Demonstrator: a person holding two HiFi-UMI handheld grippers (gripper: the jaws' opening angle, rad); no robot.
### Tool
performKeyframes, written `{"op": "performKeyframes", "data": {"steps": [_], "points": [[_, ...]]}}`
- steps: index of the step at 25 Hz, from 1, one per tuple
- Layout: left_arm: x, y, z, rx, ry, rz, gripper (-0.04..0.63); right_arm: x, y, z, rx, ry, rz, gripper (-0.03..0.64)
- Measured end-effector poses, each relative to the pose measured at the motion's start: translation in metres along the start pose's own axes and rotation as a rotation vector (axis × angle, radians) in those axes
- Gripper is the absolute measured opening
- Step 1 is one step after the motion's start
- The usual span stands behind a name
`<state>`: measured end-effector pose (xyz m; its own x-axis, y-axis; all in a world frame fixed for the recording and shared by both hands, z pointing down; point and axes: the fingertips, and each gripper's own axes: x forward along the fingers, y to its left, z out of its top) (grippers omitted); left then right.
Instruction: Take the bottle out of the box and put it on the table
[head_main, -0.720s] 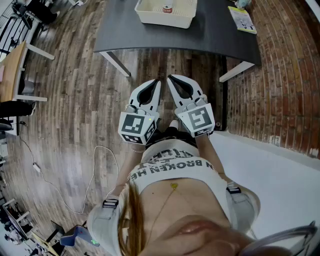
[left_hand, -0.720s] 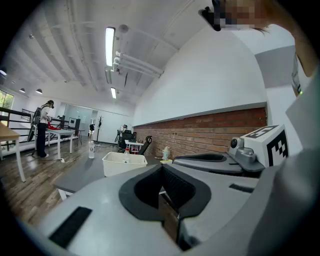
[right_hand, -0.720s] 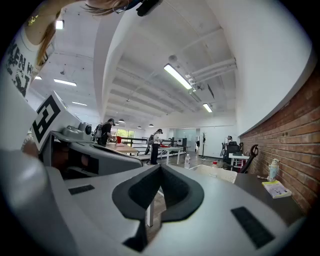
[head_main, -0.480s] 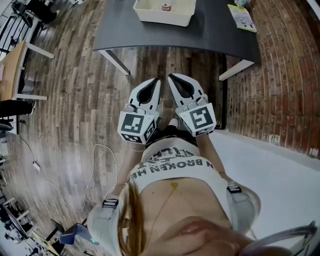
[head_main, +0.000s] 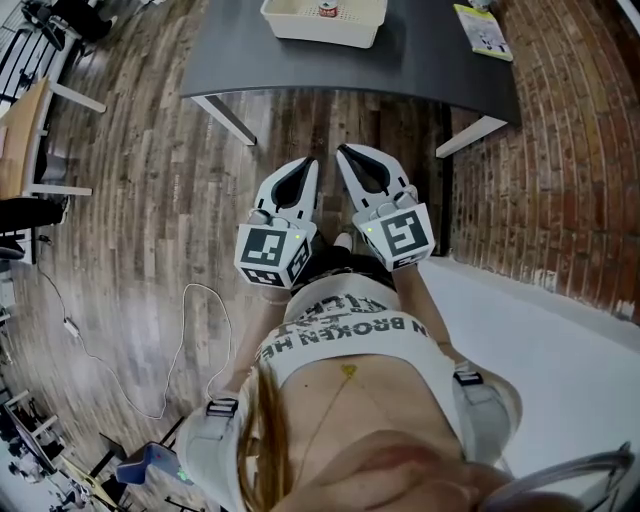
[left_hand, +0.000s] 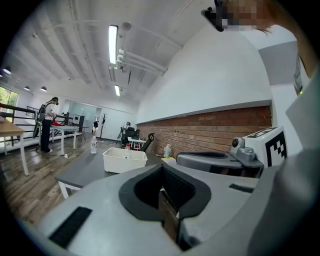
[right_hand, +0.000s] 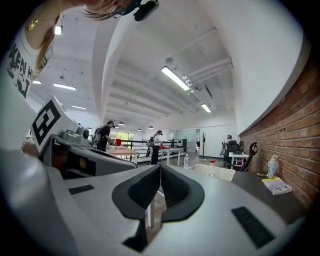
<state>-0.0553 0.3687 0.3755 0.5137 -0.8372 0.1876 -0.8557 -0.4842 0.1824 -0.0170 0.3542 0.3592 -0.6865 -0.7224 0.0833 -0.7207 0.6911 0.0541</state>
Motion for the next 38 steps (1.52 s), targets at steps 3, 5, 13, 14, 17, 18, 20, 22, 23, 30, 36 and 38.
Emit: {"op": "performKeyframes", "data": {"steps": [3,5,13,14,17,18,20,22,23,30,36,38], "points": [[0.007,0.007,0.000,-0.003,0.007,-0.003,0.003,0.005,-0.007,0.000,0.006,0.001,-0.013,0.009],[0.016,0.010,0.001,-0.005,0.007,-0.016,0.003,0.009,-0.013,-0.001,0.015,0.001,-0.028,0.009],[0.075,0.032,0.013,0.005,0.012,-0.107,0.003,0.047,-0.056,-0.004,0.019,0.005,-0.098,0.009],[0.084,0.036,0.016,0.008,0.014,-0.120,0.003,0.054,-0.063,-0.003,0.018,0.004,-0.106,0.009],[0.110,0.050,0.027,0.015,0.011,-0.155,0.003,0.076,-0.083,0.001,0.019,-0.004,-0.128,0.009],[0.119,0.053,0.031,0.017,0.009,-0.165,0.003,0.082,-0.089,0.001,0.018,-0.004,-0.134,0.009],[0.135,0.061,0.036,0.023,0.006,-0.184,0.003,0.095,-0.101,0.001,0.021,-0.006,-0.143,0.009],[0.148,0.068,0.041,0.026,0.006,-0.195,0.003,0.108,-0.111,0.002,0.026,-0.008,-0.149,0.009],[0.153,0.073,0.042,0.025,0.007,-0.197,0.003,0.114,-0.114,0.001,0.025,-0.006,-0.152,0.009],[0.172,0.103,0.044,0.010,0.025,-0.199,0.002,0.150,-0.124,-0.001,0.030,0.010,-0.149,0.009],[0.179,0.126,0.047,0.002,0.032,-0.206,0.003,0.176,-0.123,-0.001,0.029,0.023,-0.146,0.009],[0.179,0.133,0.047,0.001,0.032,-0.209,0.003,0.183,-0.122,-0.002,0.028,0.026,-0.148,0.009]]}}
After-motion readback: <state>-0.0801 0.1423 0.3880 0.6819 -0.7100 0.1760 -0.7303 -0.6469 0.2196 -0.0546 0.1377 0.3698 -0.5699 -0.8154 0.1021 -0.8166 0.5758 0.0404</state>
